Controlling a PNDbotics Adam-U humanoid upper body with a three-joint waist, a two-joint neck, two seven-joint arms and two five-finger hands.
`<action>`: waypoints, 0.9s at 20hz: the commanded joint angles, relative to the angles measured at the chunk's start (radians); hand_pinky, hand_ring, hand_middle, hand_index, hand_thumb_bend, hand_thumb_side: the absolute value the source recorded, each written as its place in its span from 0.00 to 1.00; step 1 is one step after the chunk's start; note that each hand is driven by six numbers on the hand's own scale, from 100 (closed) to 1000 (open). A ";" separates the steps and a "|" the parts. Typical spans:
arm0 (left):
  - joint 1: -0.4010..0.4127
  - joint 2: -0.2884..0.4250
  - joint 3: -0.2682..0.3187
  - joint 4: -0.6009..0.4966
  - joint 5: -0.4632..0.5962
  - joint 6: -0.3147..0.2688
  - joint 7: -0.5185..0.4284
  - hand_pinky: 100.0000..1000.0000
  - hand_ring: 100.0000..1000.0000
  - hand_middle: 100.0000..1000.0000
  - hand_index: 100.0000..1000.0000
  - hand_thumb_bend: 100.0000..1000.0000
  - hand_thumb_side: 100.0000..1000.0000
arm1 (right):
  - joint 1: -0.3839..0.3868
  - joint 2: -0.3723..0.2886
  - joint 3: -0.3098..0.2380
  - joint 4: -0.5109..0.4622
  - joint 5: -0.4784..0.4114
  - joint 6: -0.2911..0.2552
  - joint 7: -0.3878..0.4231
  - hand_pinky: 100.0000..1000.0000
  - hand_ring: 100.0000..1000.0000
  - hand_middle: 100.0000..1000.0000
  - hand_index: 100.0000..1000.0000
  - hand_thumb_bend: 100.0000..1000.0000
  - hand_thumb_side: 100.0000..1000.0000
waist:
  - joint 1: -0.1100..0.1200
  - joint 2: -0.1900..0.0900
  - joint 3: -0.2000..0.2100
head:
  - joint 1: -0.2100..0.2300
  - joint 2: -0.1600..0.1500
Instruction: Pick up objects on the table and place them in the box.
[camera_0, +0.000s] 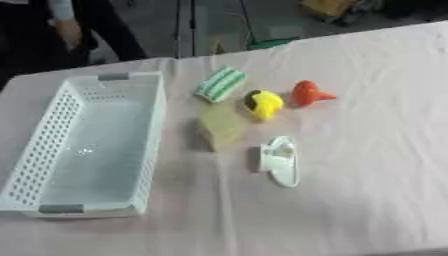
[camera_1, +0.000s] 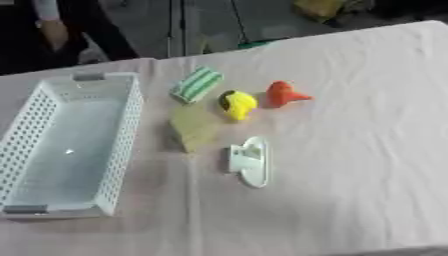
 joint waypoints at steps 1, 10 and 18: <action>-0.005 0.035 0.017 -0.005 -0.013 0.013 -0.050 1.00 1.00 1.00 1.00 0.00 1.00 | -0.004 -0.020 -0.010 -0.006 -0.023 -0.001 0.005 0.99 0.97 0.96 0.92 0.00 1.00 | -0.006 -0.010 0.002 | -0.010 0.006; 0.012 0.062 0.019 -0.005 -0.019 0.050 -0.121 1.00 1.00 1.00 1.00 0.00 1.00 | 0.012 -0.023 -0.008 -0.006 -0.066 0.006 0.011 0.98 0.96 0.93 0.91 0.00 1.00 | -0.011 -0.007 0.007 | -0.023 0.006; 0.019 0.065 0.035 -0.005 -0.012 0.050 -0.145 1.00 1.00 1.00 0.96 0.00 1.00 | 0.004 -0.031 -0.024 -0.006 -0.063 0.018 -0.013 0.96 0.96 0.92 0.85 0.00 1.00 | -0.012 -0.006 0.008 | -0.028 0.006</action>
